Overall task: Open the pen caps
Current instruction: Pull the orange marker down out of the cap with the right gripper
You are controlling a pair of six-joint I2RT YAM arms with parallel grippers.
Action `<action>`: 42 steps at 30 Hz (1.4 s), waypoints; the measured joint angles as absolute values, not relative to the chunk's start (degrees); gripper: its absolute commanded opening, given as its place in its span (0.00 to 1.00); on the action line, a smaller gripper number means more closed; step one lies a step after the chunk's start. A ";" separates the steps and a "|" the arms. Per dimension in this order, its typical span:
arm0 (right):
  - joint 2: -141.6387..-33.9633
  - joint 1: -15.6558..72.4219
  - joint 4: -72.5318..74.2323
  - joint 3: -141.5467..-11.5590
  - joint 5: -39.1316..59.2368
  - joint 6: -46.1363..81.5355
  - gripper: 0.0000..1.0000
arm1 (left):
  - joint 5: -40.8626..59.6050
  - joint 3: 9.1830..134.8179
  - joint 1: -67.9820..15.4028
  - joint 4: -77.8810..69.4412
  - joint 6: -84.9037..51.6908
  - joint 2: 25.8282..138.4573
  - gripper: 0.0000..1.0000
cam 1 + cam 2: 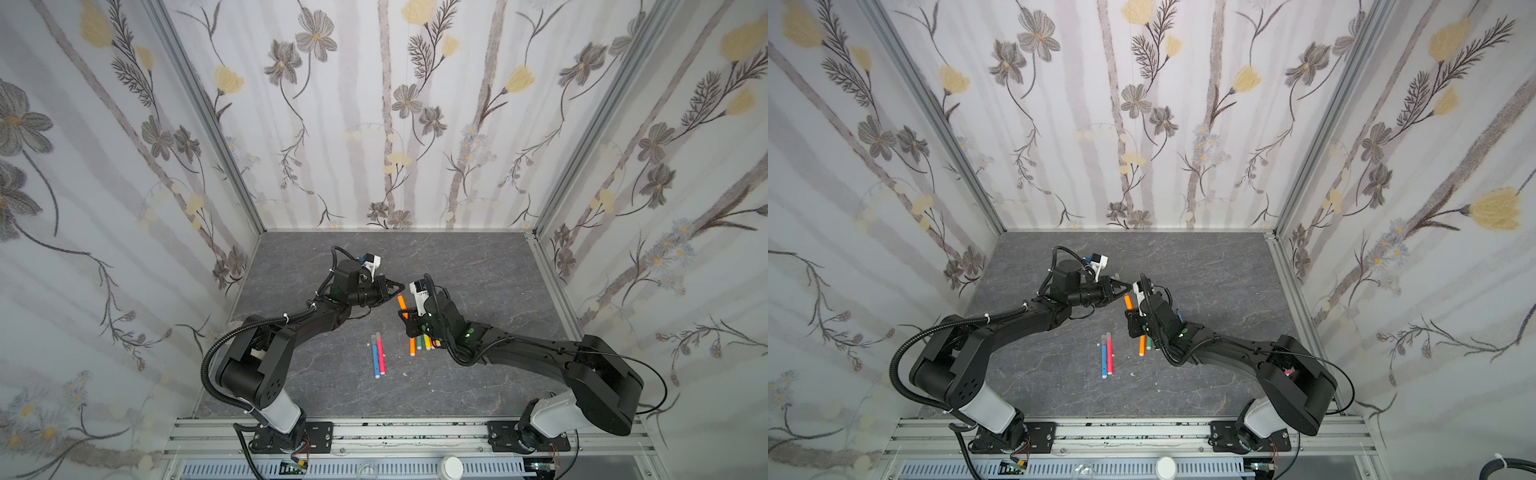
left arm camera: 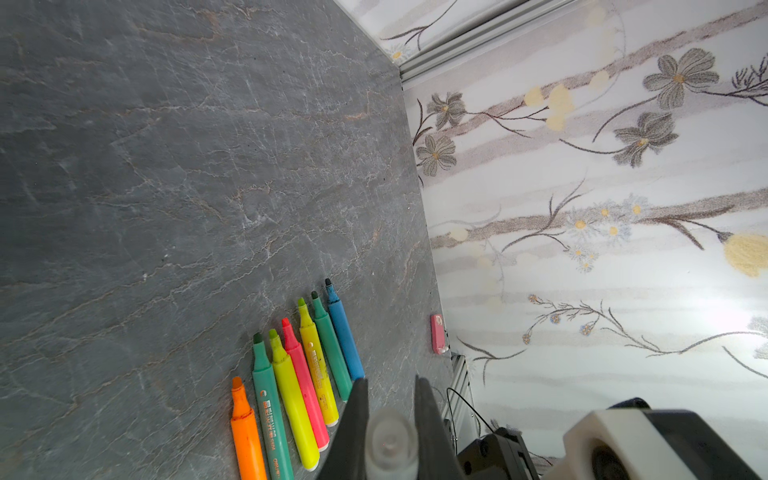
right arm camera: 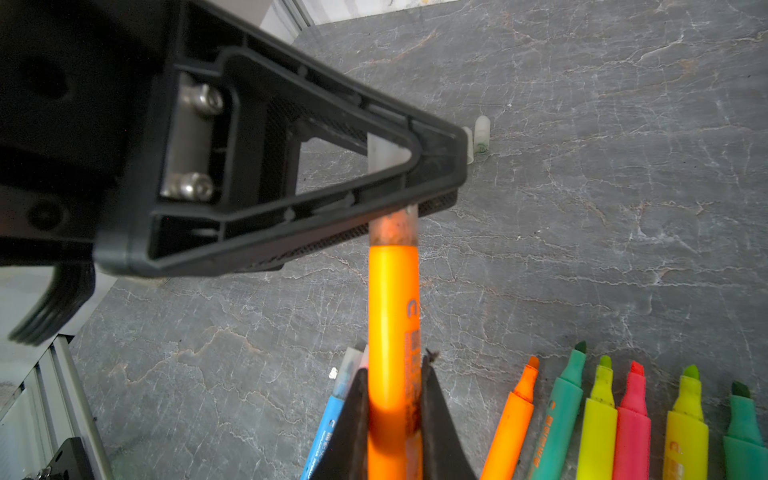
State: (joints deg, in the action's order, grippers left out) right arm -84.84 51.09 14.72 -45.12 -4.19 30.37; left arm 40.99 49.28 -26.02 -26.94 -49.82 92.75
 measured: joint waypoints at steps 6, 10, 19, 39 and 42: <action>-84.73 51.09 14.92 -45.08 -3.55 30.37 0.14 | 40.56 49.15 -25.93 -25.93 -49.47 91.92 0.00; -84.73 51.09 14.92 -45.08 -3.55 30.39 0.19 | 40.49 49.08 -25.93 -25.50 -49.39 91.77 0.00; -85.32 51.09 13.85 -46.52 -3.57 30.37 0.26 | 40.47 48.51 -25.93 -25.96 -49.43 91.77 0.00; -87.24 50.96 12.99 -48.51 -3.79 29.39 0.00 | 39.51 49.41 -25.80 -23.70 -46.81 92.03 0.00; -86.19 51.00 13.08 -47.88 -4.34 29.52 0.00 | 40.40 50.76 -25.61 -22.33 -46.06 92.38 0.00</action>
